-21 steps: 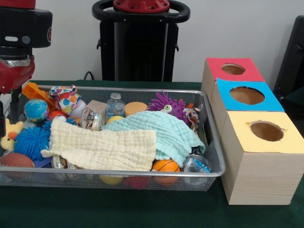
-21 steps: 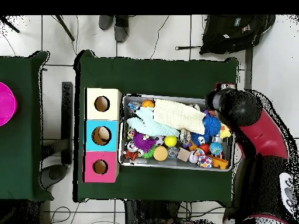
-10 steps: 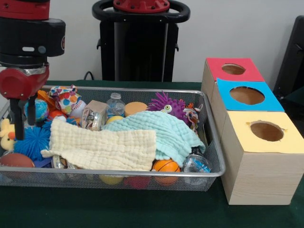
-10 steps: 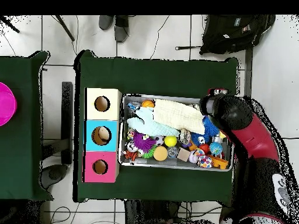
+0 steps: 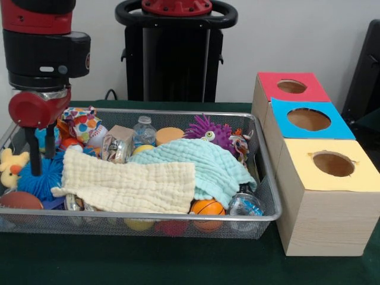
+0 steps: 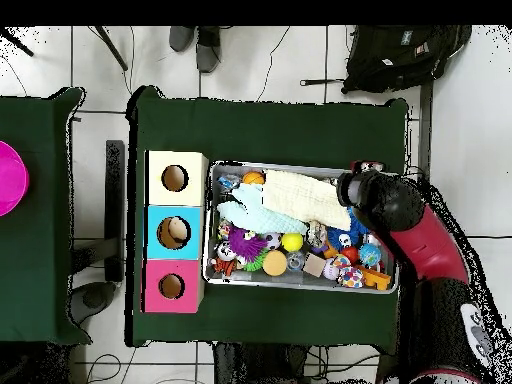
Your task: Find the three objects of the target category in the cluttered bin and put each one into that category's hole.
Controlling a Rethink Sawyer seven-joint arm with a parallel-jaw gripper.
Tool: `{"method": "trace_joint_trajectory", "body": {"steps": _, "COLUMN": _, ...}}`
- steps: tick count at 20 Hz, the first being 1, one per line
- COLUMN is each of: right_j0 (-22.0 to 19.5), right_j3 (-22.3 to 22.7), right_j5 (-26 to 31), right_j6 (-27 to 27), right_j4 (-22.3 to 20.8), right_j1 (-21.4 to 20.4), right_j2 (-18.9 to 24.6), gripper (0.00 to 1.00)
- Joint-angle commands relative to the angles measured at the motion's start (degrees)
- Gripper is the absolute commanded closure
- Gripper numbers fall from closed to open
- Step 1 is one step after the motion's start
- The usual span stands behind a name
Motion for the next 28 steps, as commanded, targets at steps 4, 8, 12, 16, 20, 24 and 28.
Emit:
{"method": "trace_joint_trajectory", "body": {"steps": 4, "right_j0": -3.9, "right_j3": 8.3, "right_j5": -2.5, "right_j6": 0.8, "right_j4": -2.6, "right_j1": -1.4, "right_j2": 7.2, "gripper": 0.00}}
{"method": "trace_joint_trajectory", "body": {"steps": 8, "right_j0": -5.2, "right_j3": 9.1, "right_j5": -2.3, "right_j6": 0.1, "right_j4": -3.1, "right_j1": -2.1, "right_j2": 7.9, "gripper": 0.00}}
{"method": "trace_joint_trajectory", "body": {"steps": 12, "right_j0": -6.7, "right_j3": 10.1, "right_j5": -2.2, "right_j6": -0.7, "right_j4": -3.6, "right_j1": -2.9, "right_j2": 8.7, "gripper": 0.00}}
{"method": "trace_joint_trajectory", "body": {"steps": 16, "right_j0": -8.1, "right_j3": 11.1, "right_j5": -2.8, "right_j6": -1.5, "right_j4": -4.3, "right_j1": -3.3, "right_j2": 9.6, "gripper": 0.00}}
{"method": "trace_joint_trajectory", "body": {"steps": 20, "right_j0": -9.2, "right_j3": 11.9, "right_j5": -3.5, "right_j6": -1.3, "right_j4": -5.8, "right_j1": -3.4, "right_j2": 10.4, "gripper": 0.00}}
{"method": "trace_joint_trajectory", "body": {"steps": 24, "right_j0": -10.4, "right_j3": 12.8, "right_j5": -5.4, "right_j6": -0.9, "right_j4": -7.2, "right_j1": -3.1, "right_j2": 11.8, "gripper": 0.00}}
{"method": "trace_joint_trajectory", "body": {"steps": 28, "right_j0": -10.9, "right_j3": 12.9, "right_j5": -5.9, "right_j6": 0.1, "right_j4": -8.1, "right_j1": -3.1, "right_j2": 12.4, "gripper": 0.00}}
